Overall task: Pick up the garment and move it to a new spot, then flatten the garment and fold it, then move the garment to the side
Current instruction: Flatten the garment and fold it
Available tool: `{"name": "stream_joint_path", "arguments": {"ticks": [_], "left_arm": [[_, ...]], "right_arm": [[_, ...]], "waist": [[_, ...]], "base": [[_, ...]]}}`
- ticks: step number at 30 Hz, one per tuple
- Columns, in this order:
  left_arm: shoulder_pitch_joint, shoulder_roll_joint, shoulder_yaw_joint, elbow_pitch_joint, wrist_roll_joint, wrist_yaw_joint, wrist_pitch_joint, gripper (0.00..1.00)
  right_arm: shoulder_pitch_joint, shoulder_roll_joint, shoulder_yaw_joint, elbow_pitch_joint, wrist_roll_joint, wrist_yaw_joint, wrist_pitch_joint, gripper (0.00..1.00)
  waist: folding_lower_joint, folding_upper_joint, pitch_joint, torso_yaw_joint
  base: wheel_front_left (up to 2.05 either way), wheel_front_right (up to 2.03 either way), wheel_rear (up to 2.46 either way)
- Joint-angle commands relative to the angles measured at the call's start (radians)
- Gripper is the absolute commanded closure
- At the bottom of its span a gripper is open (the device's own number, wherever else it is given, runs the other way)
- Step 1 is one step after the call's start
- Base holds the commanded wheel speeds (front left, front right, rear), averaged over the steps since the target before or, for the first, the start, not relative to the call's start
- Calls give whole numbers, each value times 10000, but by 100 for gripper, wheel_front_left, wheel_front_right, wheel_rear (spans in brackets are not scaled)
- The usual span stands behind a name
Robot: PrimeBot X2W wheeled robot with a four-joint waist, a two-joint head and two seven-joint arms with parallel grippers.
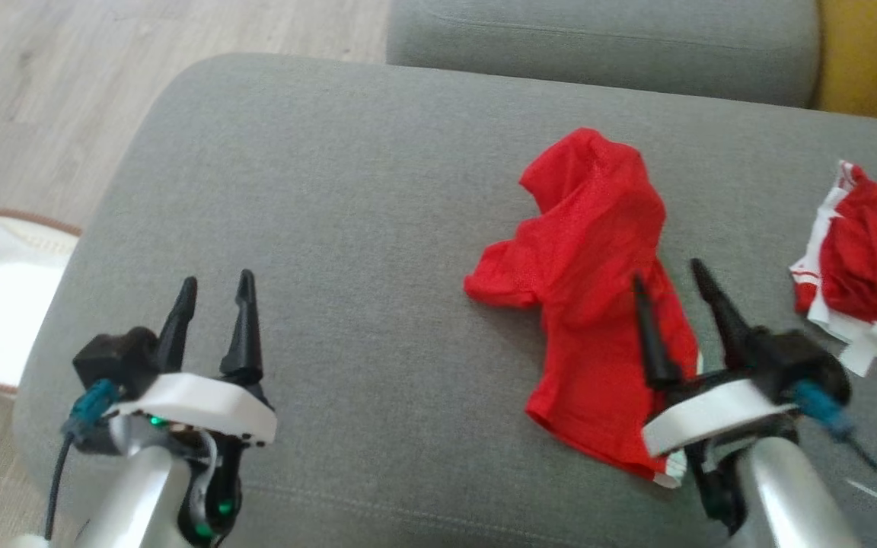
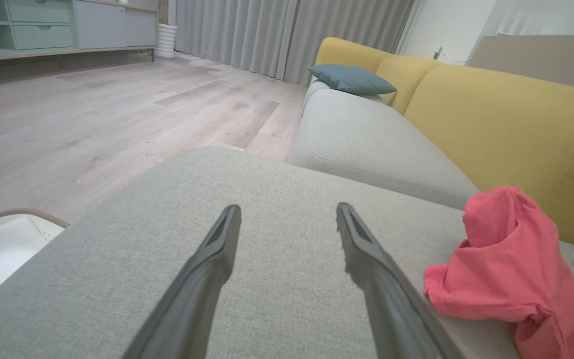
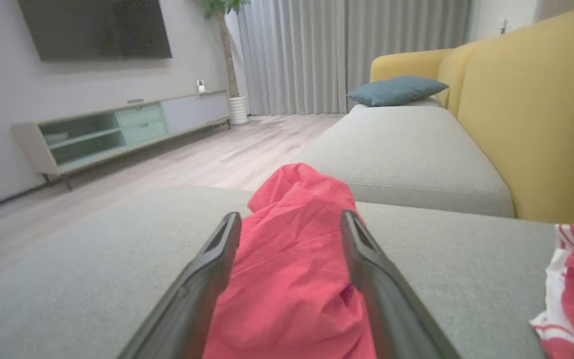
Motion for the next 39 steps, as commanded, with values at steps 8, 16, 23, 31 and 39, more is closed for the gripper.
{"name": "stream_joint_path", "arguments": {"ticks": [8,16,23,31,39], "left_arm": [[-576,-421,577,-326,69,-413,-58,0],[-576,-1048,598,143,140,-810,-58,0],[-562,-1482,604,674,157,-1157,-58,0],[-480,-1766,735,836,295,-1331,-59,0],[-430,-1802,1124,914,592,-1479,-59,0]], "right_arm": [[-1198,-167,1997,102,-2347,-9,907,0],[-2843,-1464,3751,1944,-3051,-9,2055,0],[-4156,-2506,5137,3589,-3998,-9,2374,0],[-4662,-2416,4900,4706,-3936,-9,2415,100],[-4745,-980,3364,4362,-3511,-9,1066,100]], "waist": [[0,-1,293,665],[0,-1,743,1394],[0,-1,873,1938],[0,-1,982,2081],[0,-1,704,1412]], "base": [[0,0,0],[0,0,0],[0,0,0],[0,0,0],[0,0,0]]}}
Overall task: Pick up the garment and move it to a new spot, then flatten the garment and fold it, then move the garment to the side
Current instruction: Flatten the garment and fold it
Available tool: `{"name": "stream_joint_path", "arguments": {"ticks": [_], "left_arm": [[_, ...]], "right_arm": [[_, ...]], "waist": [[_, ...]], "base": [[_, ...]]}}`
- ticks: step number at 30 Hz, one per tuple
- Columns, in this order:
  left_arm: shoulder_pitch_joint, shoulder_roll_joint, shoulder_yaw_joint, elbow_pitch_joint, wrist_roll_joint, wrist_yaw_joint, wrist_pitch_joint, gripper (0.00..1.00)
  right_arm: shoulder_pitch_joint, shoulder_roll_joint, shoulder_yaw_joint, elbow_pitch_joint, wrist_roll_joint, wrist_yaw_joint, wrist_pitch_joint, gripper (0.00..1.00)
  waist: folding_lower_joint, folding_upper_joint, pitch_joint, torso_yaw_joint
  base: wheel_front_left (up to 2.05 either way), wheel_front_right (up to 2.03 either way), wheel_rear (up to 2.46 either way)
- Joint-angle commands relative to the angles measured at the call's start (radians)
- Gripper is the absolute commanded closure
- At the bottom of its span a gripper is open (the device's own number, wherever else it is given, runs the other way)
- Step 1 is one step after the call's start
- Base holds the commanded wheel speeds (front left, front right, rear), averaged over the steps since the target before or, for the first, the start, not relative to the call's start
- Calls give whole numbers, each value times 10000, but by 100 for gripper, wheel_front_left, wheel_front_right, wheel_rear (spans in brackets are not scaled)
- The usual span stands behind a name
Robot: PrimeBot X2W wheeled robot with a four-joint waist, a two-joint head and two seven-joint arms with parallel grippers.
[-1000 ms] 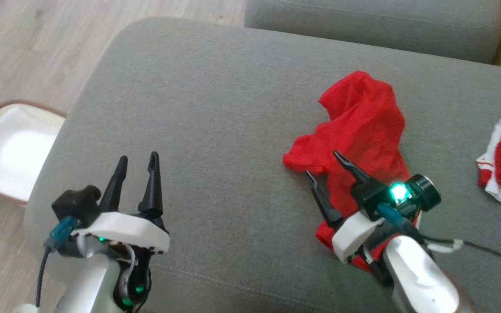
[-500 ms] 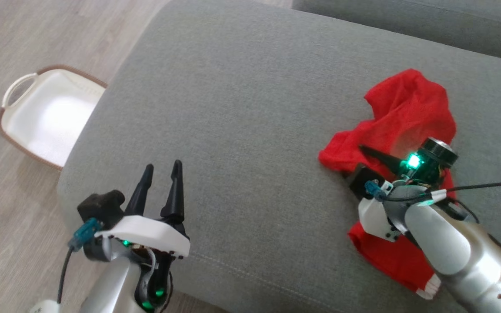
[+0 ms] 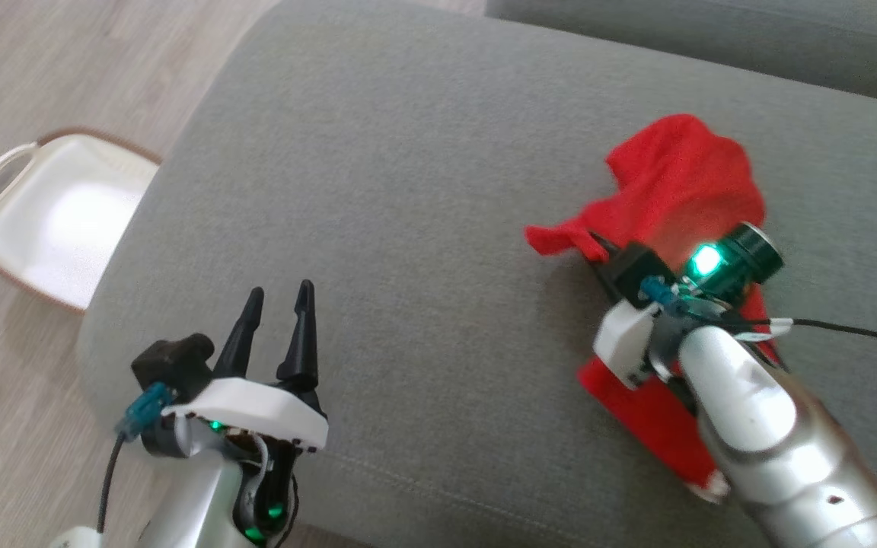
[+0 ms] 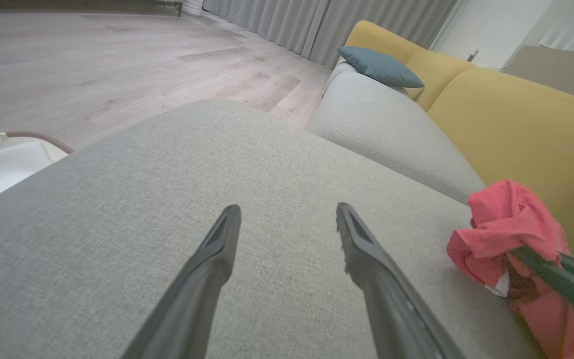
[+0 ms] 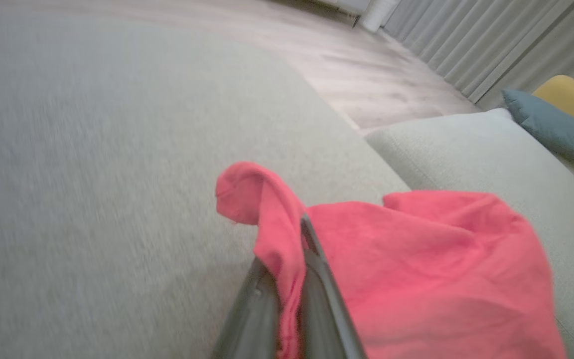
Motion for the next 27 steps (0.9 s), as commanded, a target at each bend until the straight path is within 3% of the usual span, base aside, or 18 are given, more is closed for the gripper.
{"name": "stream_joint_path", "arguments": {"ticks": [1,6,14,21,25,27], "left_arm": [[-314,38,485,-285,138,-86,-59,0],[-296,23,565,-295,284,-148,-59,0],[-207,6,650,-256,381,-206,-59,0],[-261,-1,759,-329,435,-247,-59,0],[-350,-11,753,-302,451,-303,-59,0],[-413,-18,703,-262,451,-335,-59,0]], "right_arm": [[-463,510,-296,-468,364,-9,-421,100],[-1088,1157,-452,-1043,1971,-9,-1229,100],[-1808,1237,-668,-2394,4207,-9,-1266,100],[-1223,-52,-1713,-2338,5600,-9,-13,100],[-1088,-1182,-1905,-1489,6361,-9,779,100],[-1158,-1768,-1977,-703,6213,-9,1088,100]], "waist": [[0,0,-208,-301],[0,0,-429,-697],[0,0,-596,-927],[0,0,-348,-879],[0,0,-115,-884],[0,0,-6,-882]], "base": [[0,0,0],[0,0,0],[0,0,0],[0,0,0],[0,0,0],[0,0,0]]}}
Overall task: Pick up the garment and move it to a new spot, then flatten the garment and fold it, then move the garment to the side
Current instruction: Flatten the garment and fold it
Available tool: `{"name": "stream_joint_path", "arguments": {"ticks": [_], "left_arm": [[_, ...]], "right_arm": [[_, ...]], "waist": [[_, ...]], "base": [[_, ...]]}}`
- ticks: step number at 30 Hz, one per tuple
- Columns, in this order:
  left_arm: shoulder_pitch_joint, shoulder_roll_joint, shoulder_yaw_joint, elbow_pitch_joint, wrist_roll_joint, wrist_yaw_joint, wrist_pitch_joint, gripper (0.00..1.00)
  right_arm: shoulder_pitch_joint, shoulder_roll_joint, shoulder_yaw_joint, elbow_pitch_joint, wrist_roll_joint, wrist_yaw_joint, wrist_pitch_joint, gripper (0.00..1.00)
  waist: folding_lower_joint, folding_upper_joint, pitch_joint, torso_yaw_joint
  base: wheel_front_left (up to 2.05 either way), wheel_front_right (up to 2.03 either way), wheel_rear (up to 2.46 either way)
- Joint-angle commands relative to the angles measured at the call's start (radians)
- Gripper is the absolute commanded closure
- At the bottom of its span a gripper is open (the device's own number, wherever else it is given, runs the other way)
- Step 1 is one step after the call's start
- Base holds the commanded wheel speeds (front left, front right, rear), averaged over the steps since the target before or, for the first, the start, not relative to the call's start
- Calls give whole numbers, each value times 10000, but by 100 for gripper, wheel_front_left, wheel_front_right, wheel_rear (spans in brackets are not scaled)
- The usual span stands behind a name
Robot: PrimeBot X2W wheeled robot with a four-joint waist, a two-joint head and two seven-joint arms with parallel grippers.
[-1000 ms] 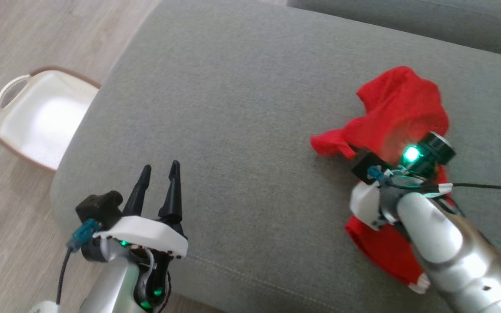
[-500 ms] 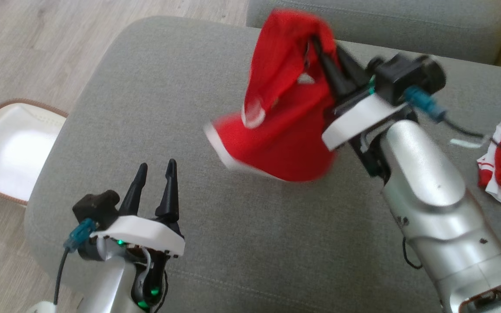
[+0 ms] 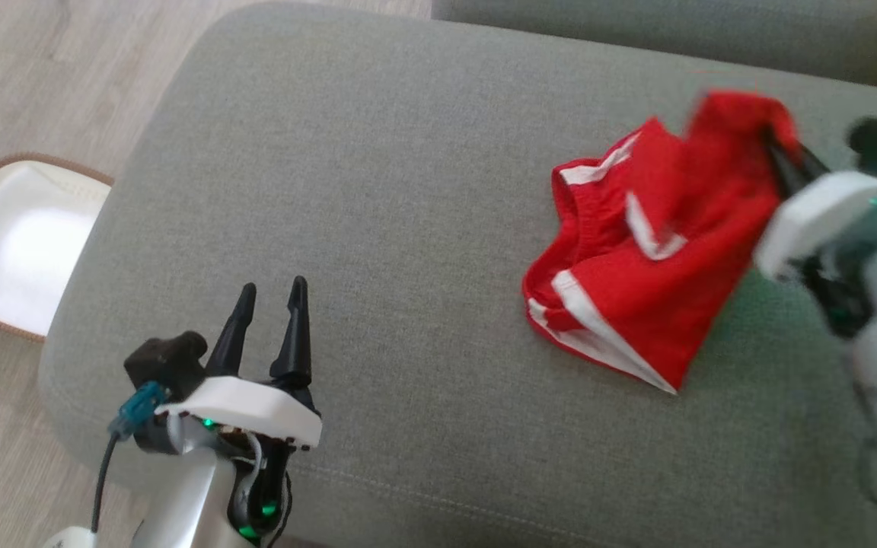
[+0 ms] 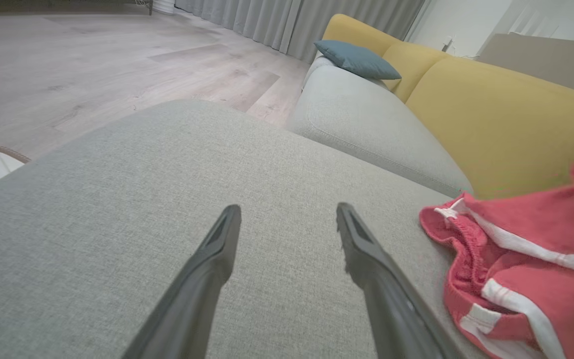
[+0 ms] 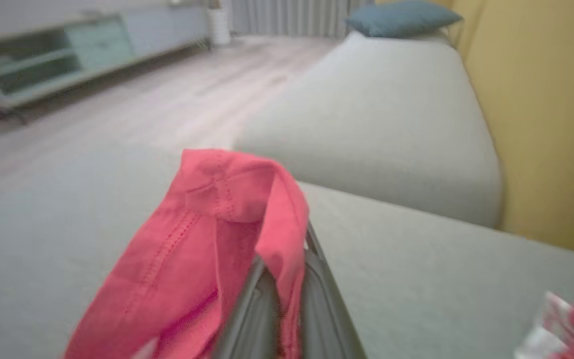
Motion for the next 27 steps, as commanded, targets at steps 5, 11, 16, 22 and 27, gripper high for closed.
{"name": "stream_joint_path", "arguments": {"ticks": [5,11,16,22,27], "left_arm": [[-585,23,256,-197,69,-92,-59,0],[-640,15,319,-144,111,-76,-59,0],[-661,13,397,-130,172,-107,-59,0],[-546,11,506,-118,218,-100,-59,0],[-399,10,574,-178,252,-89,-59,0]], "right_arm": [[-974,-580,-699,1274,-821,-9,-547,0],[-1765,-260,-1275,2438,-2148,-9,-1389,0],[-1965,197,-1271,2934,-2571,-9,-1478,0],[-1824,513,-806,2990,-2485,-9,-1184,0],[-1531,604,-570,2511,-2217,-9,-1330,0]], "waist": [[0,-1,284,-30],[0,-1,283,-318],[0,-1,68,-737],[0,-1,-318,-1285],[0,-1,-578,-1613]], "base": [[0,0,0],[0,0,0],[0,0,0],[0,0,0],[0,0,0]]}}
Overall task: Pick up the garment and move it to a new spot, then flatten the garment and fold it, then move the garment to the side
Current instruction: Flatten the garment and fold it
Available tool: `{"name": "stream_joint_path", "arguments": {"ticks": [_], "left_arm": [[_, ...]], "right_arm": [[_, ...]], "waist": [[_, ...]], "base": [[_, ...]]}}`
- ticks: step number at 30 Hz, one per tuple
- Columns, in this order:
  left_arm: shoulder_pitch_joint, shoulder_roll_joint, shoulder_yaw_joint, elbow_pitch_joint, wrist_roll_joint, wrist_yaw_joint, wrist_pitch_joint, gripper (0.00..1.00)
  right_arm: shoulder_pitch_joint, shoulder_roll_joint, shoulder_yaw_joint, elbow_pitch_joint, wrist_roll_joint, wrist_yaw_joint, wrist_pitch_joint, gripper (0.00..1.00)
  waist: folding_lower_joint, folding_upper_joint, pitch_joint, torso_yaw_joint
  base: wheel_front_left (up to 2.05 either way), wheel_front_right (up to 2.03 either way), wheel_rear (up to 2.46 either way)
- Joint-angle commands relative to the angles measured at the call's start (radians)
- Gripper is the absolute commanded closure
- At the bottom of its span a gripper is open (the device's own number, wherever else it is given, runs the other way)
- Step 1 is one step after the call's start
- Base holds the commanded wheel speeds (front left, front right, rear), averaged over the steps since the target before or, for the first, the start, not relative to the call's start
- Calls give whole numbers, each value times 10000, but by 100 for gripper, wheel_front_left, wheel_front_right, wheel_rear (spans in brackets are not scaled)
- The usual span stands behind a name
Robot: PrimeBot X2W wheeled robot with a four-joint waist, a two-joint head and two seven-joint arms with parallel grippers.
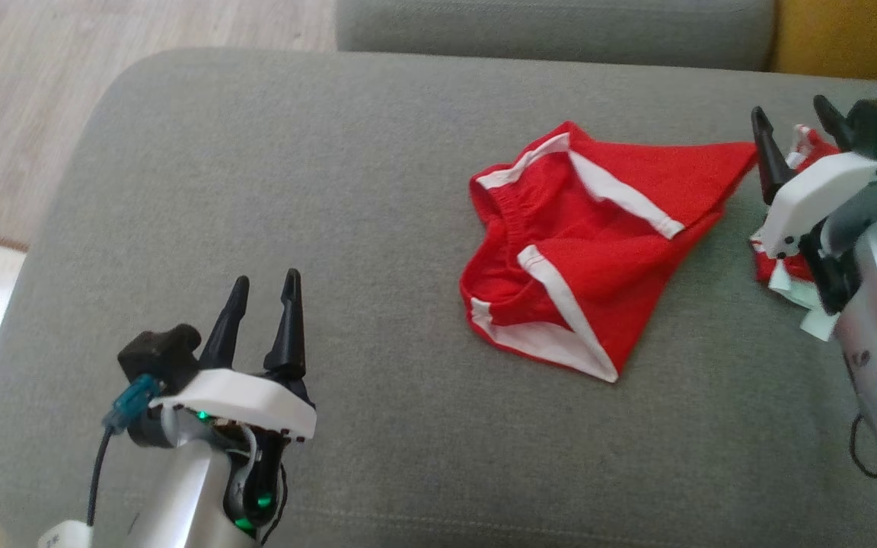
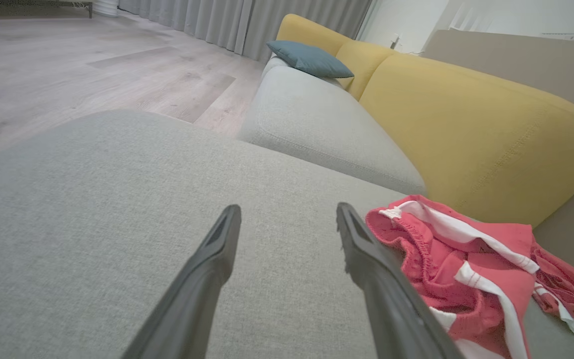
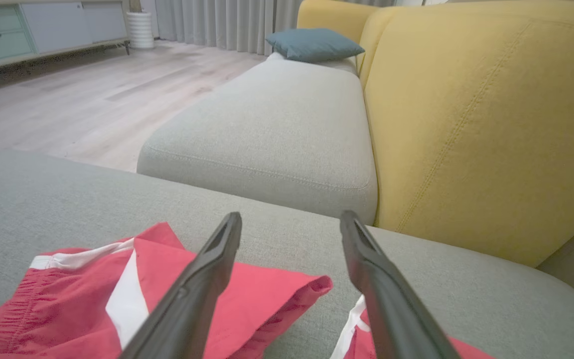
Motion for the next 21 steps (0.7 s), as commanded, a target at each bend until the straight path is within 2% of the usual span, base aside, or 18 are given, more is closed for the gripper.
{"name": "stream_joint_path", "arguments": {"ticks": [1,8,17,21], "left_arm": [[-190,69,365,-379,83,-18,-59,0],[-41,66,493,-687,104,-1,-59,0],[265,64,325,-951,-4,-72,-59,0],[358,64,192,-939,47,-69,-59,0]], "right_arm": [[123,114,148,-496,151,-9,-156,0],[1661,522,-190,-2286,526,-9,-884,0],[4888,2009,-1284,-5101,-133,-9,-1381,0],[5643,2283,-1326,-5906,-473,-9,-1184,0]], "waist": [[0,-1,-215,-238],[0,-1,-386,-629],[0,-1,-419,-897],[0,-1,-371,-951]], "base": [[0,0,0],[0,0,0],[0,0,0],[0,0,0]]}}
